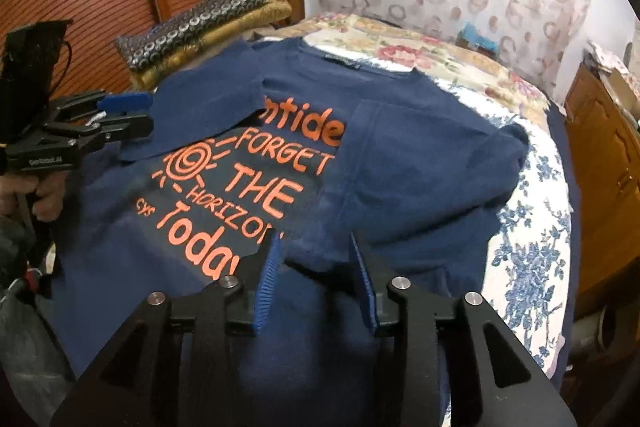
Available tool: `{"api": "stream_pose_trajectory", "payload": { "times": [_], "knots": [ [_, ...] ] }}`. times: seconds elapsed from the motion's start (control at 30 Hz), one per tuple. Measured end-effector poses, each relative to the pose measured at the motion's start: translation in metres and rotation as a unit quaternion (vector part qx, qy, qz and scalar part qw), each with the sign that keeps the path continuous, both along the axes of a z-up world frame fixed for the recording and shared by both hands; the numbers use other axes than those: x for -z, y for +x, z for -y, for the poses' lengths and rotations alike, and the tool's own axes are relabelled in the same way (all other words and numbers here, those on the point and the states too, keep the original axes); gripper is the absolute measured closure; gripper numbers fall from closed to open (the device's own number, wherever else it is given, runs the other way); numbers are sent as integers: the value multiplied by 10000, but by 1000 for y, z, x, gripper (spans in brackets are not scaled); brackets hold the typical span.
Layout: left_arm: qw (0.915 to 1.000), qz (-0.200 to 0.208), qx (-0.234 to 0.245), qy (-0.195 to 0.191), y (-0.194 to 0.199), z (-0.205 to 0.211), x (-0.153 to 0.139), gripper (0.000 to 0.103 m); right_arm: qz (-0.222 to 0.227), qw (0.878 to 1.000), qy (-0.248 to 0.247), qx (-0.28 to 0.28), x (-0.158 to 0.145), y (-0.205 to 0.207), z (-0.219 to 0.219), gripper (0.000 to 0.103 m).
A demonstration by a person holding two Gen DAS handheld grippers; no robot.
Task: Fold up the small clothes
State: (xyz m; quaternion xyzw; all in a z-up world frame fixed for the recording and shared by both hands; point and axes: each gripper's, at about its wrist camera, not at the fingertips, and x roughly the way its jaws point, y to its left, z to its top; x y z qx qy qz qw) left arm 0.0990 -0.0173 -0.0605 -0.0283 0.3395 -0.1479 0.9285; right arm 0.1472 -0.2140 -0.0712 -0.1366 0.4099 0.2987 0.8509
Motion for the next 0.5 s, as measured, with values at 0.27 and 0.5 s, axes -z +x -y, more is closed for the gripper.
{"api": "stream_pose_trajectory", "payload": {
  "times": [0.27,0.5],
  "knots": [
    [9986,196,-446,213,10,-43,-14,43,326,9980,25,545,-10,17,20,54],
    [9983,2,-386,437,55,-75,-16,51,316,9938,96,1064,-3,56,44,51]
  ]
}}
